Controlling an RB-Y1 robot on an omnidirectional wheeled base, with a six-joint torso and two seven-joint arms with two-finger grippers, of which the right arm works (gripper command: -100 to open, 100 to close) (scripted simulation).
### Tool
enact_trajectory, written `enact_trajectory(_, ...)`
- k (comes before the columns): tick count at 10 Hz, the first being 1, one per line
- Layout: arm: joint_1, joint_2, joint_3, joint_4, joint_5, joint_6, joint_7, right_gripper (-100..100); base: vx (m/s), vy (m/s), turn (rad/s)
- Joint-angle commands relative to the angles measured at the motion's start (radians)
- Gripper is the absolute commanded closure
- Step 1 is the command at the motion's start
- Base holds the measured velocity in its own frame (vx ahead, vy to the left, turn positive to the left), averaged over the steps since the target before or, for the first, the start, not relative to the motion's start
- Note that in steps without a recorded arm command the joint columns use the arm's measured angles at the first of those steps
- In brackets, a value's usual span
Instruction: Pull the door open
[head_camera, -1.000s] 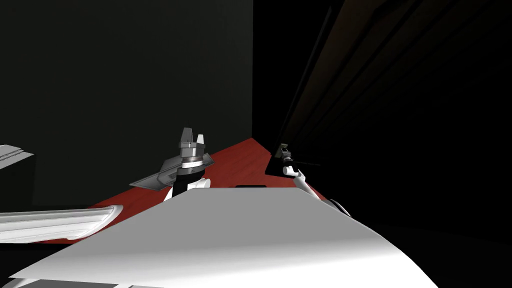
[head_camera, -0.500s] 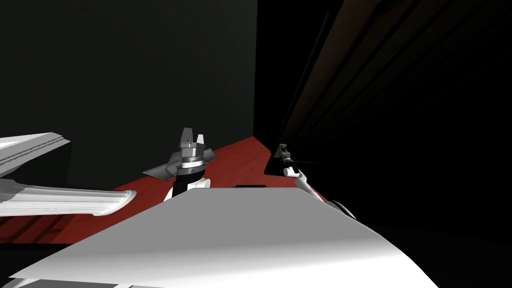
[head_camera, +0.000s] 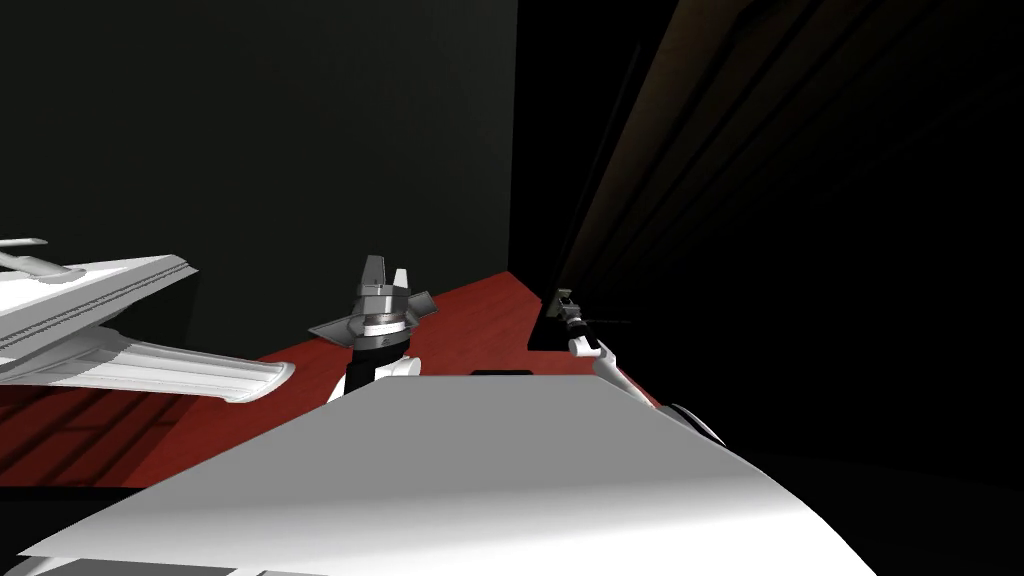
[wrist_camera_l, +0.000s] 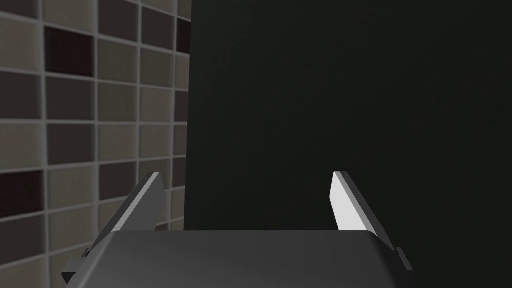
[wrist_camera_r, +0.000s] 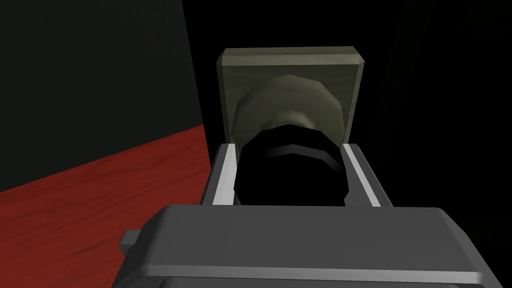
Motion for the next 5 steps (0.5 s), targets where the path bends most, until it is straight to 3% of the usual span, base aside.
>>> enact_trajectory(1,0.008,-0.017,0.017,-0.011,0.004,-0.01,-0.018,100,-0.131,-0.056,0.089)
enact_trajectory(5,0.026,-0.054,0.053,-0.034,0.012,-0.031,-0.057,100,-0.178,-0.077,0.082)
